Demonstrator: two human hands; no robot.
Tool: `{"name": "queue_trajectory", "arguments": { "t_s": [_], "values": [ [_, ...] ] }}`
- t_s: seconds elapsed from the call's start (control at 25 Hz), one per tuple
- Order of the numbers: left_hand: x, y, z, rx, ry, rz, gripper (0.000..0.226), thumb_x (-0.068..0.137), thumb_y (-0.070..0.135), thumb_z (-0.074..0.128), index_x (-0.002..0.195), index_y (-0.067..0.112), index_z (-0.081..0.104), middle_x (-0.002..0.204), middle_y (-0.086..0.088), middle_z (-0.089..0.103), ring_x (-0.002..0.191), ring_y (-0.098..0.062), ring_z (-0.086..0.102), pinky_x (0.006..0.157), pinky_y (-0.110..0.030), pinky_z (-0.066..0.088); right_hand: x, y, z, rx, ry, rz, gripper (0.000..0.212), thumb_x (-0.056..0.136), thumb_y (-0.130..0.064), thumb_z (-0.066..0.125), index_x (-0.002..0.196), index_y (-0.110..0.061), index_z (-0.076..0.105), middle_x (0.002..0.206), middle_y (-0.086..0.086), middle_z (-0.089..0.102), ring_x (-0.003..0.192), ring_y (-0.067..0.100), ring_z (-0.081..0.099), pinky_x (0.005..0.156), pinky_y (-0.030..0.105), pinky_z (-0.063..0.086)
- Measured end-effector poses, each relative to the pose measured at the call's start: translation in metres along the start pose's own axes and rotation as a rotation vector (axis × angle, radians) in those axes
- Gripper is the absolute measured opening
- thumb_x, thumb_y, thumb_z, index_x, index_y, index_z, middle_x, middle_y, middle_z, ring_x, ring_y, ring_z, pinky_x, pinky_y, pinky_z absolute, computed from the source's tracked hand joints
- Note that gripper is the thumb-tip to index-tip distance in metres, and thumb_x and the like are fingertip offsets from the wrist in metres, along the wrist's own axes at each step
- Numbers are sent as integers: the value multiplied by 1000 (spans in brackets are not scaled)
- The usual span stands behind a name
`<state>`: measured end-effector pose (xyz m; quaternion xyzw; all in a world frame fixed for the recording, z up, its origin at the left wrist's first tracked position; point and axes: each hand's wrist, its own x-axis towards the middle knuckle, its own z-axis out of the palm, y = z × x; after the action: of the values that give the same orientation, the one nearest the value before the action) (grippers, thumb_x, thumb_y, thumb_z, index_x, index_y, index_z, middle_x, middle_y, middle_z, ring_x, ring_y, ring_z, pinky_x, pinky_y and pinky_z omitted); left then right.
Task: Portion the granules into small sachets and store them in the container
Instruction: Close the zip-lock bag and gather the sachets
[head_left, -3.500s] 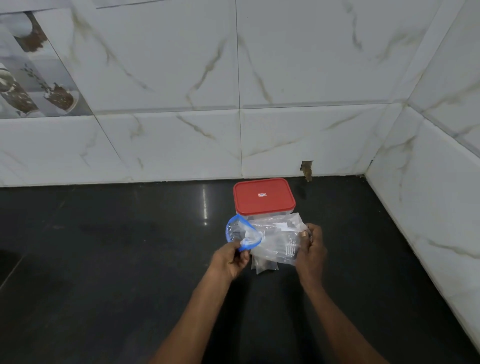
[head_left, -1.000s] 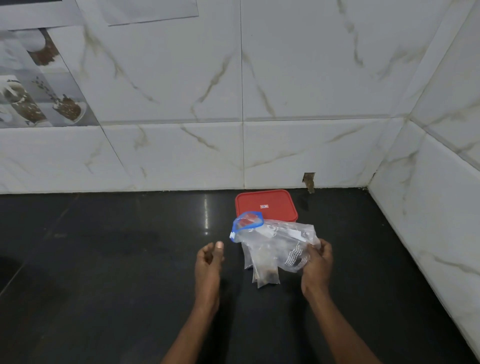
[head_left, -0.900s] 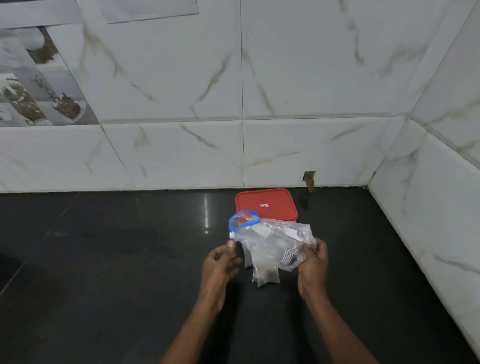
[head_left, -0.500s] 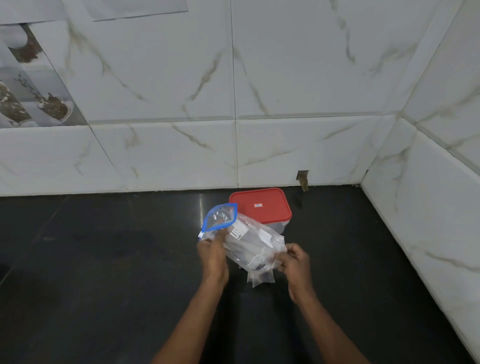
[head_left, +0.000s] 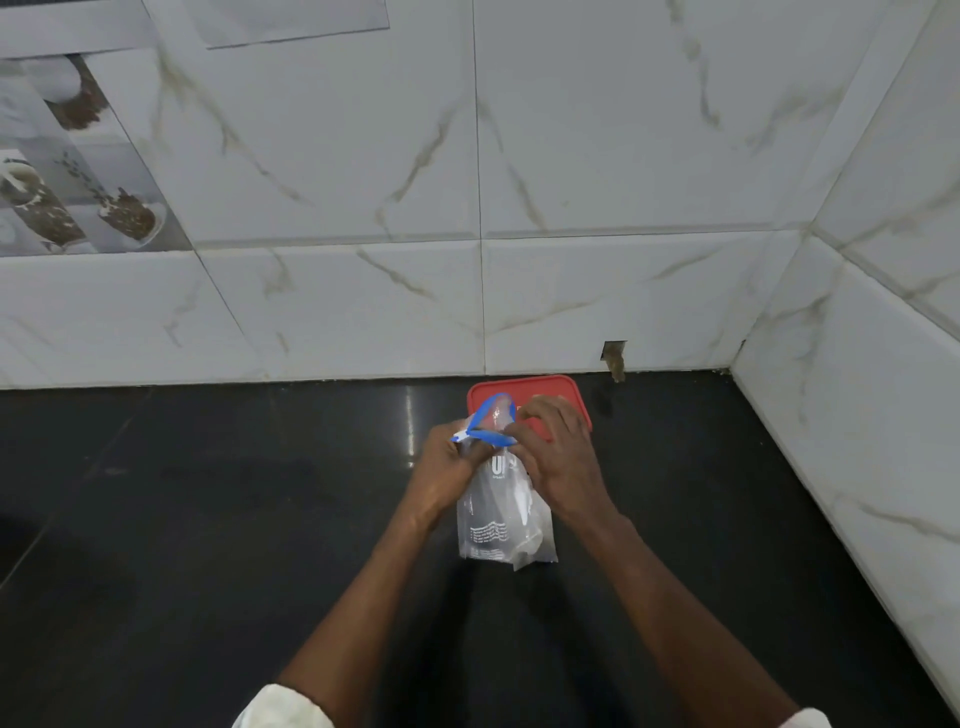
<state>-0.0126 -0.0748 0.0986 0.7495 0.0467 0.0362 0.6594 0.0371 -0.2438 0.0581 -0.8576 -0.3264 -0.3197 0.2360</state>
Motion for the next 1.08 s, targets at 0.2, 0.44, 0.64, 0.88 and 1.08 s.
{"name": "queue_trajectory", "arguments": {
  "t_s": [0.2,0.44,0.64,0.88,1.08],
  "values": [
    [-1,-3,-10,20,-36,50,18,78,7,81,94,5,75,85,-4,72,78,-11,65,73,-27,52,11,-4,-4,-29,-7,-158,15,84,-14,59,97,-11,64,100,6,66,112,29,62,109,53,37],
    [-5,1,-13,86,-133,109,18,82,15,78,95,2,77,79,-4,71,74,-9,60,69,-23,48,14,-6,-8,-11,-113,-138,29,85,-24,56,112,-16,50,104,10,63,103,28,57,106,48,38],
    [-3,10,-20,351,-174,131,35,82,-7,62,70,25,55,68,11,51,57,1,46,58,-17,36,14,-1,-28,2,-242,-207,35,83,-17,49,115,-21,63,97,3,60,92,24,58,103,48,43],
    [6,0,-28,373,-155,93,21,85,-3,64,79,17,65,66,12,58,61,-7,52,59,-20,41,19,-7,-42,257,-299,145,25,94,-11,51,114,-13,65,104,6,70,97,25,62,92,34,46],
    [-4,-7,-28,61,-61,52,23,87,-10,69,82,12,69,68,11,72,64,1,65,63,-16,51,21,2,-51,497,-217,354,13,85,-28,74,92,-21,65,125,-9,49,120,3,43,95,12,36]
  ]
}}
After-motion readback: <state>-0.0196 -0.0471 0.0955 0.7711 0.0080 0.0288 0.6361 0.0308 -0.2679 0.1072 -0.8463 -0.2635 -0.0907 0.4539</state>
